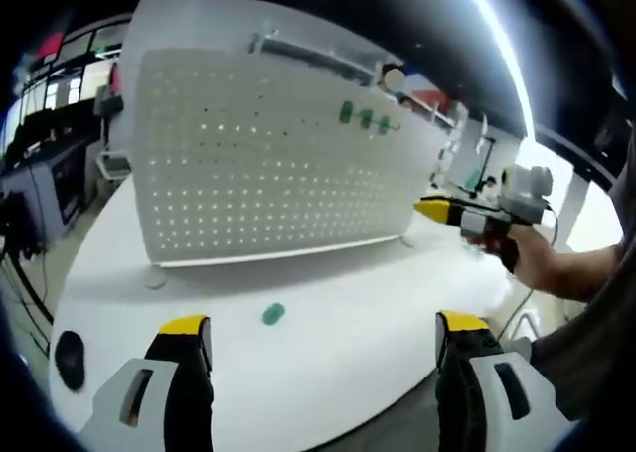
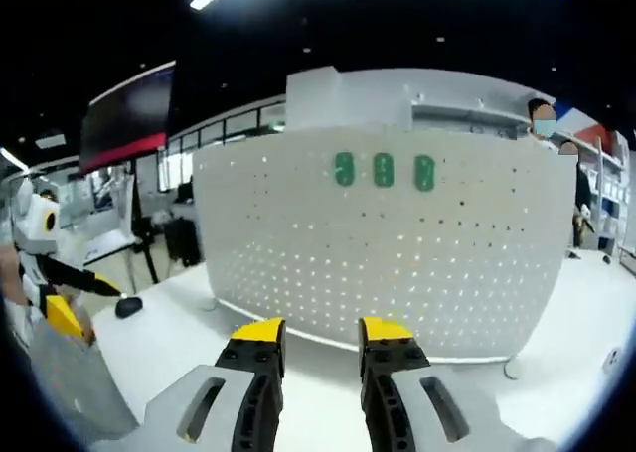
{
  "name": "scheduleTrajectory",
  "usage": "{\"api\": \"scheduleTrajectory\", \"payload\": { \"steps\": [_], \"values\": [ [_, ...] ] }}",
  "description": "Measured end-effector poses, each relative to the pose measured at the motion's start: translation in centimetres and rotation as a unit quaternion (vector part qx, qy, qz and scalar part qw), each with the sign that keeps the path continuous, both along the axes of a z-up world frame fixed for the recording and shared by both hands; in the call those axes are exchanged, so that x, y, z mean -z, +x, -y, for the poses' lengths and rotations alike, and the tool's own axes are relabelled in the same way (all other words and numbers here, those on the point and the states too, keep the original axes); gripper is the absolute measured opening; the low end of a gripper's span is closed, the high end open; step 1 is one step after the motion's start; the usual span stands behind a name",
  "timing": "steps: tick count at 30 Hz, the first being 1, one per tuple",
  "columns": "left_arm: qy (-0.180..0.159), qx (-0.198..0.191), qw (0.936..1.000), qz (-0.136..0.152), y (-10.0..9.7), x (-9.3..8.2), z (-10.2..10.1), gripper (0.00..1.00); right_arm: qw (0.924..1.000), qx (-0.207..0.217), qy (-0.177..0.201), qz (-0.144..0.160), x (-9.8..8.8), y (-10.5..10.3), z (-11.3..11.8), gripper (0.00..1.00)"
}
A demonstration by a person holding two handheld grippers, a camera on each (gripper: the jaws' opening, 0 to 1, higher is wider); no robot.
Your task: Insert the hook assembly into the mounting plate slot until the hook locks in place.
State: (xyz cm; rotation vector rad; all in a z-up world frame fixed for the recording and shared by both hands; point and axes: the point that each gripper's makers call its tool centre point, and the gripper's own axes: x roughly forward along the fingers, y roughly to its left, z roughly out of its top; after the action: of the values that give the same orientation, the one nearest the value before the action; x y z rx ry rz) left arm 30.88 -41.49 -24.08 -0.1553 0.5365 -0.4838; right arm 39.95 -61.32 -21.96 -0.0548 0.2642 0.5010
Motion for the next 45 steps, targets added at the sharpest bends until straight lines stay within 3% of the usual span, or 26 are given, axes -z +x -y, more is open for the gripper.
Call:
{"api": "scheduleTrajectory", "payload": {
  "steps": [5,8,11,16,24,27,30,36,45],
  "values": [
    [0.001,0.001,1.0000,-0.005,-0.3,0.4,-0.2,0.95,0.9989,-0.025,-0.006,-0.039,3.1,-2.7,-1.5,0.28],
    [0.000,0.001,1.0000,-0.008,-0.5,0.7,-0.2,0.95,0.9955,-0.063,-0.027,-0.064,5.2,-4.7,-3.1,0.28],
    [0.002,0.003,0.9999,-0.013,-0.9,0.9,-0.2,0.94,0.9920,-0.094,-0.004,-0.084,5.9,-6.4,-4.9,0.27],
    [0.002,0.005,0.9998,-0.019,-1.2,1.3,-0.3,0.94,0.9871,-0.121,-0.016,-0.104,7.2,-7.9,-6.2,0.26],
    [0.001,0.003,0.9997,-0.026,-1.5,1.8,-0.4,0.94,0.9821,-0.139,-0.028,-0.124,8.5,-9.4,-6.4,0.27],
    [0.001,0.004,0.9996,-0.027,-1.6,1.9,-0.4,0.94,0.9787,-0.145,-0.020,-0.144,9.2,-10.0,-6.7,0.27],
    [0.002,0.006,0.9996,-0.028,-1.6,1.9,-0.3,0.94,0.9716,-0.175,-0.036,-0.155,10.1,-10.9,-7.7,0.28],
    [0.003,0.008,0.9995,-0.031,-1.6,2.0,-0.4,0.94,0.9605,-0.222,-0.064,-0.155,10.7,-11.3,-9.2,0.27],
    [0.002,0.000,0.9993,-0.038,-1.6,2.3,-0.9,0.93,0.9445,-0.277,-0.104,-0.142,12.0,-9.1,-11.5,0.25]
  ]
}}
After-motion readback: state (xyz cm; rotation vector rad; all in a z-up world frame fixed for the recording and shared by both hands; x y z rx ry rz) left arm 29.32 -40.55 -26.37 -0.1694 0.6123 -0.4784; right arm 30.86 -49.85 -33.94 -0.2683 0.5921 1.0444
